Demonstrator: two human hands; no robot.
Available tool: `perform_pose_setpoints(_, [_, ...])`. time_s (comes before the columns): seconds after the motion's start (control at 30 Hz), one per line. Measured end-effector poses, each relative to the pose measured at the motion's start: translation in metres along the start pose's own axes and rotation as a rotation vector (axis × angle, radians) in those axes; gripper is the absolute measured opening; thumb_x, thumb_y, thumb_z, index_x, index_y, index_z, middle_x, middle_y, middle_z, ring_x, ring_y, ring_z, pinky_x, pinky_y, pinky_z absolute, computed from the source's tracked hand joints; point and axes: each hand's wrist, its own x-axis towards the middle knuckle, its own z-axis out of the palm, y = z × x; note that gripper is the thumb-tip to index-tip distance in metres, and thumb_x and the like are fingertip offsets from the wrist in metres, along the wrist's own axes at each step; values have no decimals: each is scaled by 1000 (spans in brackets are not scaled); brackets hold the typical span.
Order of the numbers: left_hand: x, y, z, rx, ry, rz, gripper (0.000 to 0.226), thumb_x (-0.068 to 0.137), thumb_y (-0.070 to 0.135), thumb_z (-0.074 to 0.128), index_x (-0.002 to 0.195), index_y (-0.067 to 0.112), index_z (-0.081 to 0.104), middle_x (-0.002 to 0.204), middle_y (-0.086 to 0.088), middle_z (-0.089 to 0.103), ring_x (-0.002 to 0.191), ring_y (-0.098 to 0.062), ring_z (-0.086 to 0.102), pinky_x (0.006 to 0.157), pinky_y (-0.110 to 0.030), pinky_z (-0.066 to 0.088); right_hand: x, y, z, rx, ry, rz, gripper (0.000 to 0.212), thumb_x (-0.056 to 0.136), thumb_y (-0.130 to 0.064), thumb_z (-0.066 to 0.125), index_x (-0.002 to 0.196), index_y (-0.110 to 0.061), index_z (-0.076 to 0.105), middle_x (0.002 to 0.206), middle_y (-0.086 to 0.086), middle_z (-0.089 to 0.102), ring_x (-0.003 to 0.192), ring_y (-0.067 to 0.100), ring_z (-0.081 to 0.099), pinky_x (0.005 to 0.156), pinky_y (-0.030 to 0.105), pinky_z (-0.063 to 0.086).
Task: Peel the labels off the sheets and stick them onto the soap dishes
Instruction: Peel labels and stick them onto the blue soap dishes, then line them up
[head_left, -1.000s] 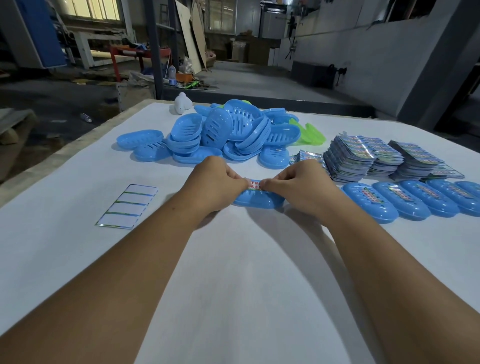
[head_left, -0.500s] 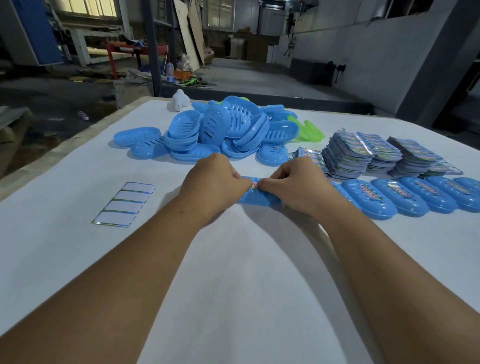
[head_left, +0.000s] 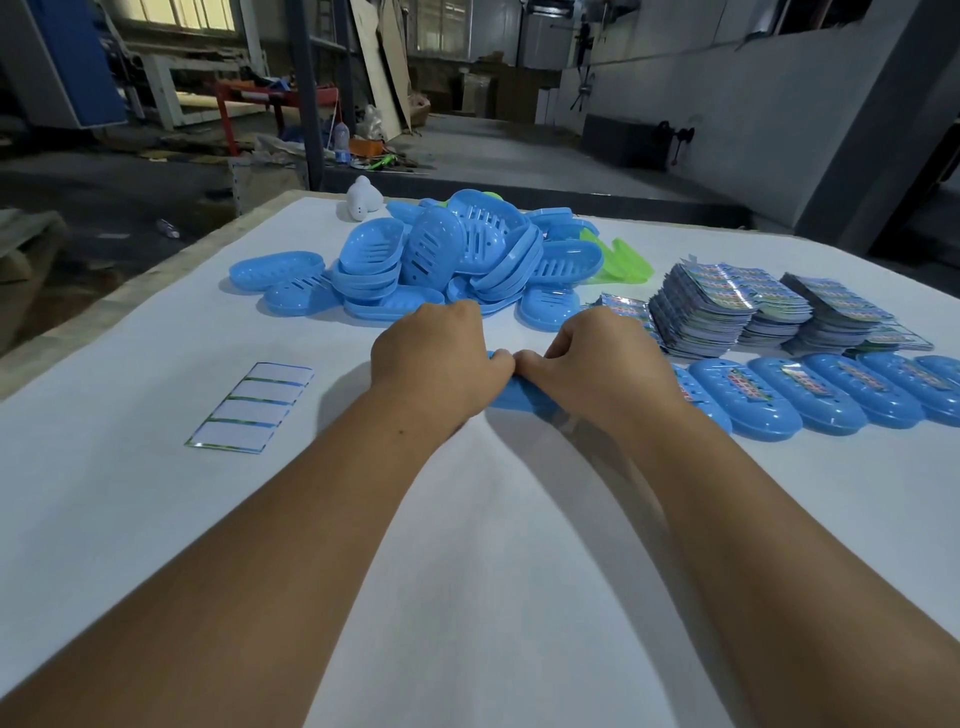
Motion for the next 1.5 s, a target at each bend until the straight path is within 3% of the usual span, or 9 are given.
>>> perform_pose_setpoints(0.2, [1,-4,2,-34,-26,-31,36,85,57,61,96,24,53,84,4,56,78,-22,56,62,-32,38,0,5,-4,-13,-42,-15,44,76,-63,70,67,-21,65,70,-5,66,76,21,62,63,32,49])
perform_pose_setpoints(0.33, [4,-7,6,-175,-39,-65,28,88,52,60,92,27,50,79,9,49,80,-22,54,66,-33,37,-7,1,-5,151,-30,-192,27,84,-48,74,102,-28,71,93,-14,65,89,11,58,75,29,43])
perform_pose_setpoints(0.5, [7,-15,5,-228,42,-65,17,94,41,53,89,25,47,77,8,53,77,-23,55,63,-33,36,-17,-6,-6,231,-182,-375,53,84,-34,73,135,-32,62,117,-13,67,96,11,63,86,28,49])
perform_pose_setpoints(0.67, [6,-16,5,-190,39,-76,17,94,43,52,94,27,47,74,12,47,74,-19,52,61,-32,33,-18,-4,-9,57,-174,-300,44,84,-49,68,124,-30,67,113,-4,62,99,17,59,87,33,49])
perform_pose_setpoints(0.77, [4,-15,6,-173,10,-89,18,93,46,54,98,30,48,84,9,51,79,-19,52,66,-31,35,-19,-3,-11,-83,-126,-181,44,81,-59,63,108,-24,66,103,0,61,93,24,60,73,35,47])
perform_pose_setpoints(0.97, [1,-17,4,-165,-7,-102,19,92,47,55,102,32,49,85,8,54,80,-19,54,67,-31,38,-21,1,-20,-202,-109,15,43,80,-55,60,72,-20,37,71,-3,41,72,26,47,55,32,30])
perform_pose_setpoints(1.1, [1,-17,3,-168,-35,-110,20,91,44,56,106,32,49,91,6,60,83,-20,56,69,-32,40,-22,7,-27,-167,-133,76,36,81,-48,62,82,-16,45,73,-3,45,74,27,49,61,31,36])
perform_pose_setpoints(1.23, [1,-18,1,-189,-50,-117,19,90,42,57,105,33,49,91,6,61,84,-21,56,71,-33,40,-22,6,-30,-184,-115,66,33,84,-45,64,102,-19,55,95,1,60,87,30,56,68,33,38])
perform_pose_setpoints(1.5, [3,-19,0,-183,-72,-130,16,90,43,57,101,33,52,92,5,62,84,-19,56,70,-33,41,-18,13,-32,-183,-108,71,29,89,-10,54,114,-22,63,116,5,64,102,31,61,73,32,40])
